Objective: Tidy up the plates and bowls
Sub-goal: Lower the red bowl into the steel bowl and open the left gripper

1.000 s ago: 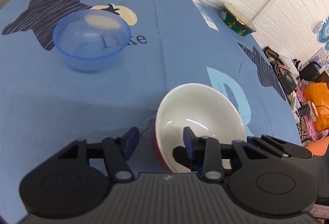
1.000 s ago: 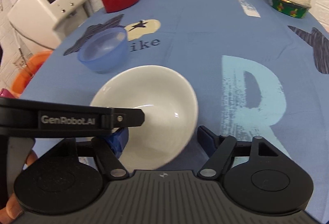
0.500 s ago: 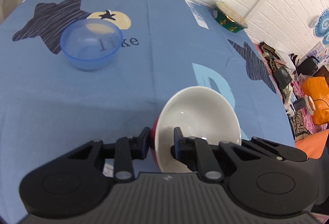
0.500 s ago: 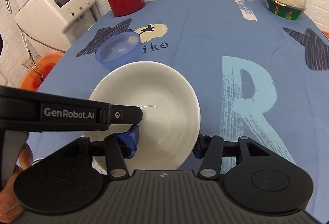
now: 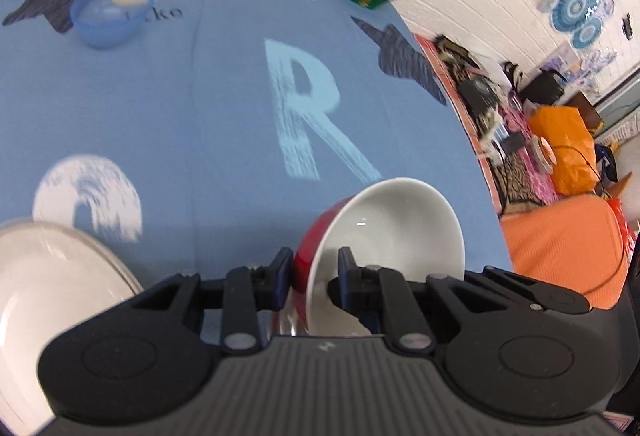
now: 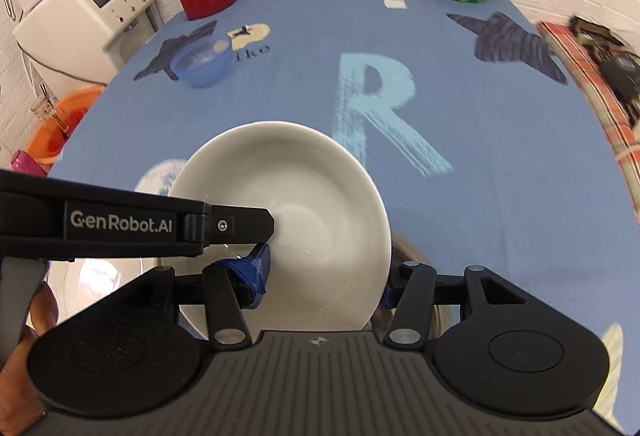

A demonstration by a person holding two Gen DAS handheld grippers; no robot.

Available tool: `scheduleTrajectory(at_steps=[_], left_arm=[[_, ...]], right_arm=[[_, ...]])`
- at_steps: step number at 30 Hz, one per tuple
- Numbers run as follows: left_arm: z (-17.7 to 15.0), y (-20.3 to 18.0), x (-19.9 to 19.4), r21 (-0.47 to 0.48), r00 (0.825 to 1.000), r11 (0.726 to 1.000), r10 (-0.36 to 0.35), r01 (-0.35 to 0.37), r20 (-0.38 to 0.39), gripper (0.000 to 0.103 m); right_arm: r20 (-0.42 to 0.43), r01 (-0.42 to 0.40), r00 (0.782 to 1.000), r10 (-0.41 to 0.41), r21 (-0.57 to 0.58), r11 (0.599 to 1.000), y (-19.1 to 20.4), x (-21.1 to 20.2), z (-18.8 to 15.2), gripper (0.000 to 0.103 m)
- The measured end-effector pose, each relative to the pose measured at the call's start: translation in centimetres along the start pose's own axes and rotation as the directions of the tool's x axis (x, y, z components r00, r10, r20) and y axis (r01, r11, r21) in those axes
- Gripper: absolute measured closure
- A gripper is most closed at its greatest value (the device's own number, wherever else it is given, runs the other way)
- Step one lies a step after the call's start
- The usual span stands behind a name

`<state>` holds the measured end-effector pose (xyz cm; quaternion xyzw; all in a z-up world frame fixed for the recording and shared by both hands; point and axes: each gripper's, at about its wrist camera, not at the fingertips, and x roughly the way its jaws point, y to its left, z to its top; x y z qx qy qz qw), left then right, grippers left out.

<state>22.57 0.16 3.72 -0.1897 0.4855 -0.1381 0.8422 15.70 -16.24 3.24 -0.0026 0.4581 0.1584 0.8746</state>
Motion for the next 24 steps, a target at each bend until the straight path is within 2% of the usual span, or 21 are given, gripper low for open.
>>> scheduleTrajectory(at_steps=[6, 9, 12, 15, 17, 19, 20, 24], left_arm=[[-3.5, -1.1, 2.2, 0.029, 0.998, 0.999, 0.047, -0.046, -0.039, 0.091], [-3.9, -0.9, 3.3, 0.028, 0.997, 0.999, 0.048, -0.046, -0.06, 0.091], [-3.9, -1.2, 3.3, 0.053, 0.998, 0.997, 0.051, -0.049, -0.044, 0.09], [-3.9, -1.2, 3.5, 0.067, 0.998, 0.997, 0.046, -0.043, -0.042, 0.088], [-3.9, -1.1, 3.1, 0.077, 0.999, 0.996, 0.036, -0.034, -0.029, 0.082], [-3.8, -0.9, 2.0, 0.088, 1.0, 0.996, 0.009, -0.01, 0.013, 0.045], [-3.8, -0.9, 1.4, 0.093, 0.999, 0.995, -0.024, 0.021, 0.029, 0.038], [-3.9, -1.6, -1.4, 0.167, 0.992, 0.986, -0.031, 0.01, 0.125, 0.038]], right_arm=[[-0.047, 0.008, 0.999, -0.006, 0.038, 0.999, -1.1, 1.2, -3.0, 0.065], [-0.061, -0.004, 0.998, 0.008, 0.059, 0.998, -1.9, 1.9, -3.6, 0.065], [-0.054, -0.019, 0.998, 0.023, 0.064, 0.998, -2.1, 1.8, -3.8, 0.062], [-0.054, -0.004, 0.999, 0.007, 0.052, 0.999, -1.9, 1.8, -3.7, 0.062], [-0.036, 0.013, 0.999, -0.011, 0.041, 0.999, -1.9, 1.5, -3.8, 0.063], [0.016, 0.055, 0.998, -0.055, 0.031, 0.998, -1.9, 0.5, -3.8, 0.062], [0.042, 0.069, 0.997, -0.07, 0.029, 0.997, -2.0, 0.0, -3.7, 0.062], [0.138, 0.064, 0.988, -0.072, 0.06, 0.996, -2.5, -2.3, -3.7, 0.061]])
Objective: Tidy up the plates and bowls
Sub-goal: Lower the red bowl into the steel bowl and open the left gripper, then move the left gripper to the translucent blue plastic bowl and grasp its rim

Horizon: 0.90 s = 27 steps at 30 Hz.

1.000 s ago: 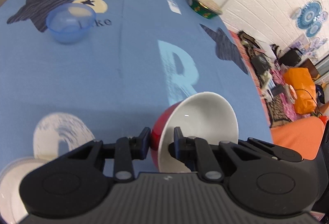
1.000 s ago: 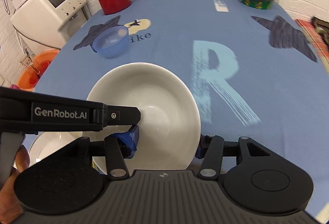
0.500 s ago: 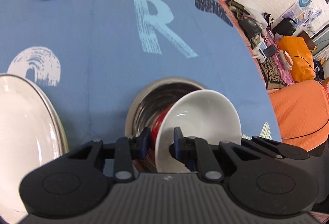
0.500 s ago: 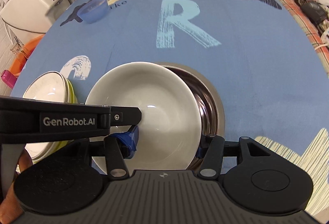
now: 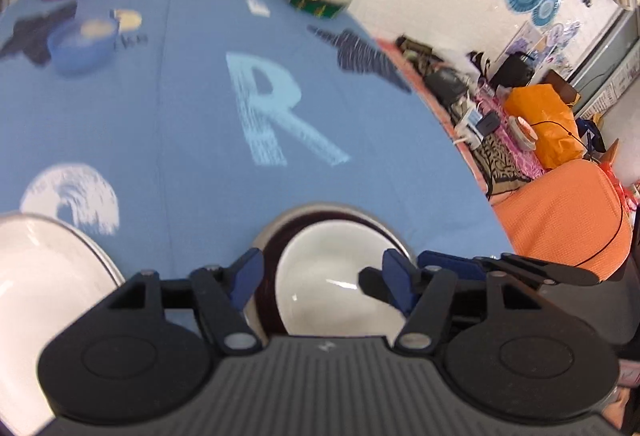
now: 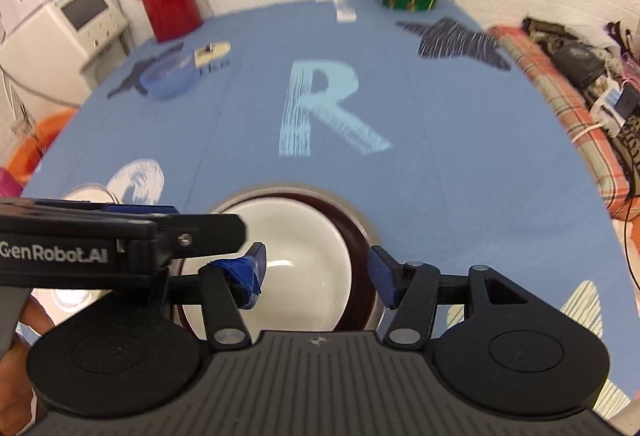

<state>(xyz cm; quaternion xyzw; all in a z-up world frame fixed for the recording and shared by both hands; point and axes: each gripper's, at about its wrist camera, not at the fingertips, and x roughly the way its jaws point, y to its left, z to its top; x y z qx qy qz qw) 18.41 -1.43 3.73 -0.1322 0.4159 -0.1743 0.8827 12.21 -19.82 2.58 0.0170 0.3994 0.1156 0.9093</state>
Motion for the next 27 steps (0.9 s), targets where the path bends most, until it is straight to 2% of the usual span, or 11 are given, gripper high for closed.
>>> scheduleTrajectory(at_steps=[2, 6, 13, 15, 19, 20, 23, 27], left_arm=[[0.1, 0.1, -1.1, 0.004, 0.999, 1.0, -0.004, 0.004, 0.033, 0.038], [-0.2, 1.4, -2.9, -0.006, 0.997, 1.0, 0.02, -0.02, 0.081, 0.036], [-0.5, 5.9, -4.5, -0.027, 0.986, 0.991, 0.133, -0.131, 0.1, 0.034], [-0.2, 7.3, -5.0, -0.037, 0.979, 0.985, 0.17, -0.167, 0.114, 0.032], [1.3, 10.3, -5.5, -0.065, 0.961, 0.97, 0.241, -0.234, 0.137, 0.032], [1.7, 10.9, -5.5, -0.071, 0.959, 0.968, 0.248, -0.24, 0.139, 0.032], [3.2, 12.8, -5.3, -0.094, 0.954, 0.963, 0.263, -0.251, 0.142, 0.031], [5.3, 15.1, -4.6, -0.102, 0.945, 0.955, 0.292, -0.28, 0.144, 0.03]], right_arm=[[0.049, -0.001, 0.999, 0.0, 0.026, 1.0, -0.2, -1.0, -0.3, 0.061], [0.117, -0.058, 0.992, 0.048, 0.083, 0.995, 0.0, -1.7, -1.7, 0.06], [0.11, -0.143, 0.985, 0.132, 0.108, 0.984, 1.4, -0.2, -2.8, 0.059], [0.097, -0.12, 0.989, 0.111, 0.091, 0.989, 2.2, 0.1, -1.9, 0.059], [0.02, 0.004, 1.0, -0.005, 0.061, 0.998, 4.0, 1.5, 1.2, 0.059], [0.009, -0.003, 1.0, 0.003, 0.049, 0.999, 4.3, 1.9, 2.0, 0.059], [0.046, -0.087, 0.995, 0.085, 0.024, 0.996, 5.2, 2.6, 4.0, 0.058], [0.053, -0.207, 0.977, 0.205, 0.03, 0.978, 6.4, 5.1, 7.7, 0.057]])
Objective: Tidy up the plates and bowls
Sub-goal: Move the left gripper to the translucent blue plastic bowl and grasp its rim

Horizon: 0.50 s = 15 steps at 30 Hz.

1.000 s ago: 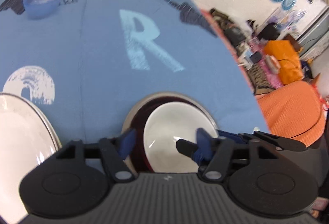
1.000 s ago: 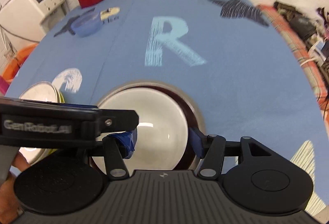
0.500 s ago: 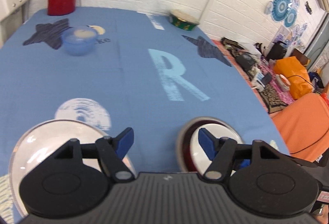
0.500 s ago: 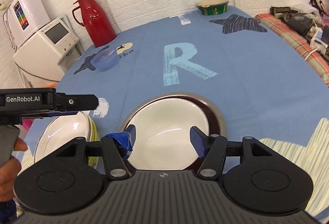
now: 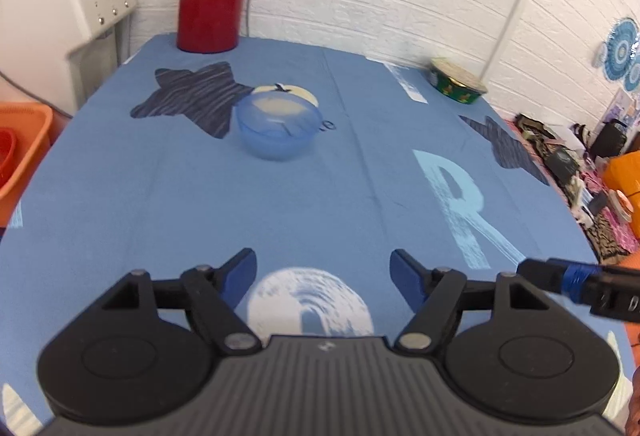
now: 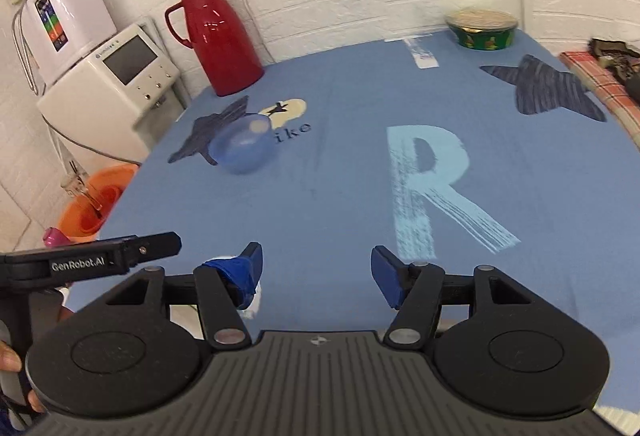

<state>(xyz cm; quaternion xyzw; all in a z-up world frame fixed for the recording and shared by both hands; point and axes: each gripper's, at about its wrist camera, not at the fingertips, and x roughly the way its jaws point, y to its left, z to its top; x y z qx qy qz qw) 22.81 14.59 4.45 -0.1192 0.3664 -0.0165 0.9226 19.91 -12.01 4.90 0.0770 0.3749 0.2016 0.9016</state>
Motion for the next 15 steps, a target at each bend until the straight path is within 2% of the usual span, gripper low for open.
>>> scheduleTrajectory(at_steps=[4, 8, 11, 15], left_arm=[[1.8, 1.5, 2.3, -0.008, 1.0, 1.0, 0.025, -0.025, -0.013, 0.03], [3.4, 3.2, 5.0, -0.014, 0.998, 0.999, 0.047, -0.047, -0.037, 0.03], [4.6, 4.4, 7.1, -0.03, 0.997, 0.998, 0.06, -0.061, -0.049, 0.03], [7.0, 6.6, 9.7, -0.097, 0.997, 0.994, 0.053, -0.058, -0.055, 0.03]], right_arm=[[-0.111, -0.02, 0.994, 0.015, -0.042, 0.999, 0.8, 5.0, 2.4, 0.056], [-0.155, -0.04, 0.987, 0.034, -0.031, 0.999, 1.0, 8.7, 4.1, 0.056], [-0.177, -0.091, 0.98, 0.089, -0.002, 0.996, 0.9, 11.3, 5.5, 0.056], [-0.19, -0.118, 0.975, 0.118, 0.01, 0.993, 0.9, 14.0, 7.7, 0.056]])
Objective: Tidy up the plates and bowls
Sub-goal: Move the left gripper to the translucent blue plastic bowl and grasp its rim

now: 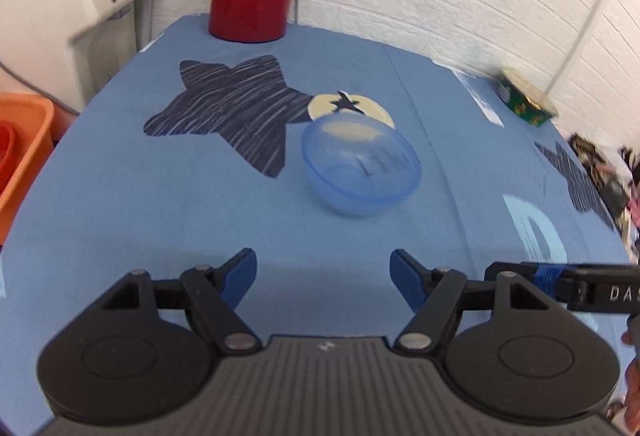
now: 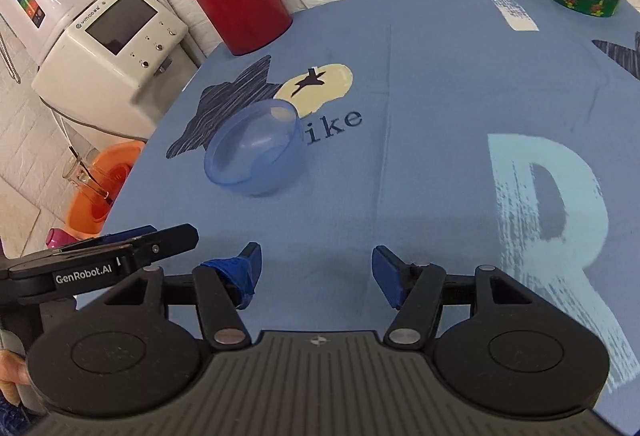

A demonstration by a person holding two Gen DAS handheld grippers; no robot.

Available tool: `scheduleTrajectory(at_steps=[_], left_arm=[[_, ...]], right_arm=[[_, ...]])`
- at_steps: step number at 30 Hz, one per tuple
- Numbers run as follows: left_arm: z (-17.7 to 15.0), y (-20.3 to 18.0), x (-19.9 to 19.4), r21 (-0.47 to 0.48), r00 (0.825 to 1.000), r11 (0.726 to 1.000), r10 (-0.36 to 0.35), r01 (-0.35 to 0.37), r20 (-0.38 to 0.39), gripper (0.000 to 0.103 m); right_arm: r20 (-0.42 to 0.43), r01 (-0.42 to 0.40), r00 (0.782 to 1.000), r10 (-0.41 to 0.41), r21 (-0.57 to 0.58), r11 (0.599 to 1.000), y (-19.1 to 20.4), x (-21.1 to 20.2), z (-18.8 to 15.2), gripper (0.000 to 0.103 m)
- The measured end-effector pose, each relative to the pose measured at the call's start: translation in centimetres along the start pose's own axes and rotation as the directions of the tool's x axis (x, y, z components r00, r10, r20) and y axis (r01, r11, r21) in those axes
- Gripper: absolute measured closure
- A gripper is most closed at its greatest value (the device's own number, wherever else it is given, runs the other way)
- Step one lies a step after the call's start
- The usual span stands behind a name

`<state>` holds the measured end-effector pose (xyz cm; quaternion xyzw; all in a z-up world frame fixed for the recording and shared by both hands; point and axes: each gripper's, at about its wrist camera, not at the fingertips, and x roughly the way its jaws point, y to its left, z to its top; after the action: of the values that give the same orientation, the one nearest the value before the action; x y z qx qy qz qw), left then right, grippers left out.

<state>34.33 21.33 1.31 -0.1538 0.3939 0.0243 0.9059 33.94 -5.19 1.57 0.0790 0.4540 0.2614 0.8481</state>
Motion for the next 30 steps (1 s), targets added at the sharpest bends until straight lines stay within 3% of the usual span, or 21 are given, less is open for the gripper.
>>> scheduleTrajectory(at_steps=[4, 10, 13, 16, 20, 23, 26, 30], left_arm=[[3.4, 1.6, 2.2, -0.101, 0.998, 0.993, -0.057, 0.057, 0.0, 0.03], [6.2, 1.7, 6.5, -0.1, 0.999, 0.995, 0.013, -0.016, -0.034, 0.03], [6.4, 2.0, 8.4, -0.093, 0.996, 0.994, 0.05, -0.057, -0.071, 0.03], [6.4, 1.7, 8.8, -0.051, 0.994, 0.994, 0.091, -0.094, -0.054, 0.03], [6.3, 1.6, 9.1, -0.025, 0.994, 0.995, 0.093, -0.095, -0.052, 0.03], [6.2, 1.5, 9.2, -0.006, 0.993, 0.994, 0.112, -0.113, -0.04, 0.03], [6.1, 1.5, 9.2, -0.003, 0.993, 0.993, 0.114, -0.115, -0.036, 0.03], [5.9, 1.2, 9.2, 0.016, 0.991, 0.992, 0.128, -0.128, -0.027, 0.029]], right_arm=[[0.022, -0.039, 0.999, 0.039, -0.01, 0.999, 0.6, 1.9, 3.0, 0.056], [0.019, 0.072, 0.997, -0.07, -0.203, 0.976, 3.2, 6.5, 6.0, 0.055], [-0.014, 0.111, 0.993, -0.118, -0.248, 0.962, 3.4, 8.8, 6.3, 0.055], [-0.034, 0.115, 0.991, -0.128, -0.261, 0.958, 3.3, 10.0, 6.4, 0.055], [-0.031, 0.152, 0.984, -0.174, -0.353, 0.923, 4.4, 11.0, 6.1, 0.052], [-0.004, 0.15, 0.987, -0.159, -0.315, 0.937, 3.8, 10.7, 5.9, 0.051], [0.01, 0.151, 0.987, -0.159, -0.363, 0.919, 3.9, 10.6, 5.6, 0.049], [-0.019, 0.17, 0.982, -0.188, -0.346, 0.923, 4.4, 11.0, 6.3, 0.048]])
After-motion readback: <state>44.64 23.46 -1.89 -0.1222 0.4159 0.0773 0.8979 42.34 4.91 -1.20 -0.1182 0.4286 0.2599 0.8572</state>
